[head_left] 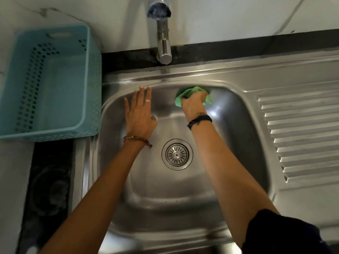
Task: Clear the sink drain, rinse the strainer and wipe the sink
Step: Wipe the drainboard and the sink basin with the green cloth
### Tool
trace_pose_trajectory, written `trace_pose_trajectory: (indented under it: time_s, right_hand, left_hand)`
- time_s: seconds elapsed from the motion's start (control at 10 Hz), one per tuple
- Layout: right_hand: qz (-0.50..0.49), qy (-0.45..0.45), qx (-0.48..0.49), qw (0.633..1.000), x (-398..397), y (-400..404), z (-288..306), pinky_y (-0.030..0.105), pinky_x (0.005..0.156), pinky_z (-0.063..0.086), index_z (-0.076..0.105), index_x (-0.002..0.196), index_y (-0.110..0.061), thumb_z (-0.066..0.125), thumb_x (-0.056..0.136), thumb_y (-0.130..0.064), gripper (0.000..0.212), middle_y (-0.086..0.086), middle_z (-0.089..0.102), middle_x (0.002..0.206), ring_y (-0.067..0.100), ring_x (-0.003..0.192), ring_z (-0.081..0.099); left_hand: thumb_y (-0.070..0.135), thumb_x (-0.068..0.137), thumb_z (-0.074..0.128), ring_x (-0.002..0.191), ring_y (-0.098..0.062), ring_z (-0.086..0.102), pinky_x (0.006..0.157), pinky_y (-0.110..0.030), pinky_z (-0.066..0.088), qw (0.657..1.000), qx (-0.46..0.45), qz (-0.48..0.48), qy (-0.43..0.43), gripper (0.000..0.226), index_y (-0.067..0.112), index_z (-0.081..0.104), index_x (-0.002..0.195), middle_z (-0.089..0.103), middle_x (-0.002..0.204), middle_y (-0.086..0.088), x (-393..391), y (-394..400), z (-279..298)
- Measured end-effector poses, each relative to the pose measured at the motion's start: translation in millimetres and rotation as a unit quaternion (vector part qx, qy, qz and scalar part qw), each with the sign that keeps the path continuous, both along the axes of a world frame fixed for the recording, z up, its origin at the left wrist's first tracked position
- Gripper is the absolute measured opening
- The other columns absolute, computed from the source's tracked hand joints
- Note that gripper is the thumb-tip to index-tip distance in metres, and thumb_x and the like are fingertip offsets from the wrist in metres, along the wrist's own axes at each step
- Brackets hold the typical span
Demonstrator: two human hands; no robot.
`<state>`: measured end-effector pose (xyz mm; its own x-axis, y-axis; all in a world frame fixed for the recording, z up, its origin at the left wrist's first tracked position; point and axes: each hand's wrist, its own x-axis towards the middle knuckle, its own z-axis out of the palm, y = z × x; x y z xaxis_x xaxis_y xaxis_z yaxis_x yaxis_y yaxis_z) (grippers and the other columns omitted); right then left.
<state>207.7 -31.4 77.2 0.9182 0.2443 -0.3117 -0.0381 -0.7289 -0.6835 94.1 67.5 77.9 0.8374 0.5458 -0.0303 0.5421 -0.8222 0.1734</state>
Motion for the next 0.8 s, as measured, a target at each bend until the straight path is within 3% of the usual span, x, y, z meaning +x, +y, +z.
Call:
trace_pose_trajectory:
  time_s: [0.1,0.2,0.3,0.4,0.5,0.6,0.7,0.8]
  right_hand:
    - [-0.046,0.110,0.085,0.989,7,-7,19,0.025,0.081,0.043,0.051,0.118,-0.006,0.058,0.089,-0.012,0.030,0.016,0.052,0.129,0.031,0.116,0.052]
    - [-0.066,0.157,0.114,0.979,29,-32,18,0.003,0.056,0.039,0.057,0.118,0.006,0.071,0.081,-0.012,0.043,0.009,0.061,0.119,0.018,0.104,0.058]
    - [-0.084,0.102,0.061,0.989,37,-67,9,0.006,0.070,0.041,0.056,0.121,0.006,0.073,0.080,-0.022,0.053,0.012,0.061,0.125,0.017,0.108,0.058]
    - [-0.065,0.050,0.011,0.997,24,-91,-9,0.026,0.078,0.045,0.055,0.116,0.001,0.062,0.088,-0.031,0.044,0.011,0.062,0.112,0.025,0.102,0.059]
    - [-0.032,0.053,0.053,0.997,5,-77,-22,0.031,0.056,0.040,0.046,0.072,-0.012,0.033,0.095,-0.011,0.027,0.002,0.051,0.056,0.018,0.055,0.045]
    - [0.225,-0.151,-0.080,0.959,-15,-68,-22,0.024,0.067,0.047,0.053,0.109,-0.014,0.036,0.098,-0.009,0.021,0.004,0.063,0.094,0.007,0.076,0.059]
    - [0.476,-0.384,-0.215,0.761,-3,-67,-35,0.042,0.109,0.033,0.040,0.137,0.002,0.052,0.088,-0.012,0.053,0.027,0.036,0.145,0.036,0.133,0.040]
    - [0.548,-0.525,-0.363,0.541,34,-60,-25,0.041,0.109,0.033,0.055,0.129,-0.010,0.053,0.082,-0.025,0.049,0.012,0.047,0.142,0.026,0.133,0.043]
  left_hand:
    - [0.014,0.082,0.058,0.145,-0.028,0.007,0.116,-0.049,0.005,1.000,0.025,-0.004,0.006,0.086,0.022,0.003,0.148,0.007,0.157,-0.011,0,-1,-3]
    - [0.012,0.081,0.058,0.144,-0.029,0.009,0.116,-0.050,0.006,0.999,0.034,-0.002,0.002,0.087,0.023,0.004,0.148,0.008,0.156,-0.012,0,-3,-4]
    - [0.013,0.082,0.059,0.144,-0.029,0.009,0.116,-0.051,0.007,1.000,0.026,-0.004,0.004,0.087,0.024,0.004,0.148,0.009,0.156,-0.012,-1,-2,-1]
    - [0.018,0.080,0.062,0.144,-0.029,0.011,0.115,-0.051,0.009,1.000,0.019,-0.008,0.006,0.089,0.024,0.004,0.148,0.011,0.156,-0.012,-1,-1,3]
    - [0.021,0.080,0.063,0.144,-0.028,0.011,0.115,-0.051,0.008,1.000,0.000,-0.009,-0.001,0.090,0.025,0.004,0.148,0.012,0.156,-0.011,-1,-2,6]
    - [0.022,0.080,0.062,0.144,-0.028,0.010,0.116,-0.051,0.007,1.000,-0.016,-0.011,-0.002,0.090,0.025,0.003,0.148,0.012,0.156,-0.012,-1,0,9]
    - [0.023,0.081,0.061,0.144,-0.028,0.008,0.115,-0.051,0.006,1.000,-0.023,-0.012,0.011,0.090,0.024,0.002,0.148,0.009,0.156,-0.012,-1,1,11]
    - [0.019,0.081,0.060,0.144,-0.028,0.007,0.116,-0.050,0.004,1.000,-0.023,-0.012,0.014,0.089,0.021,0.001,0.148,0.008,0.156,-0.012,-1,1,10]
